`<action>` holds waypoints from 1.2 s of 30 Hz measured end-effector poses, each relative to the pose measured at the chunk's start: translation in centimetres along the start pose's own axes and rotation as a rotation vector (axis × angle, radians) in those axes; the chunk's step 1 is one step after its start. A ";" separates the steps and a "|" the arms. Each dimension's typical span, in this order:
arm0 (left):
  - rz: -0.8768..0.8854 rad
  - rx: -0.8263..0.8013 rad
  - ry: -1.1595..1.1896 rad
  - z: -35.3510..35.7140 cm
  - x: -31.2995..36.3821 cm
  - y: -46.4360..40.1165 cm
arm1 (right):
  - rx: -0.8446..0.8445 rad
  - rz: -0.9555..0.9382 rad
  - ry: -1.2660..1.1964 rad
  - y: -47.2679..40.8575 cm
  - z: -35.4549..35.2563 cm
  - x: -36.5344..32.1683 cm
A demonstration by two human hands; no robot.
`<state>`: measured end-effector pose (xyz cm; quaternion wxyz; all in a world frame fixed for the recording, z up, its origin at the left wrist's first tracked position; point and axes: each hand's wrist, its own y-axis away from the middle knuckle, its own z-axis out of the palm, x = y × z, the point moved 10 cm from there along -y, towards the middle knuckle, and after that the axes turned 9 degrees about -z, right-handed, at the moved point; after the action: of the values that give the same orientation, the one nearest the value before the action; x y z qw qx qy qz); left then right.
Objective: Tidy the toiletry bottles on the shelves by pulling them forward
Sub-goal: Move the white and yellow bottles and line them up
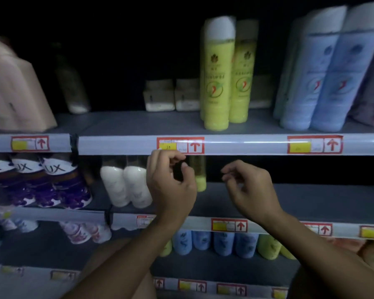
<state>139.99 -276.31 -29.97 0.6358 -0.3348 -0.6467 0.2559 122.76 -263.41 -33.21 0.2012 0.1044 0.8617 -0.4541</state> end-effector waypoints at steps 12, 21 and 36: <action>-0.282 -0.409 -0.089 10.0 4.4 -11.7 | 0.199 -0.022 0.216 -9.6 -10.5 -1.7; -0.373 -0.424 -0.064 12.9 2.3 -11.4 | 0.033 0.253 0.004 -16.3 -6.4 3.5; -0.355 -0.326 0.112 9.1 3.4 -10.2 | 0.328 0.069 -0.010 -13.7 -8.8 2.1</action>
<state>129.94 -279.46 -20.60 0.6432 -0.3279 -0.6918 0.0136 113.69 -263.90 -19.58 0.2012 0.1634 0.7707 -0.5820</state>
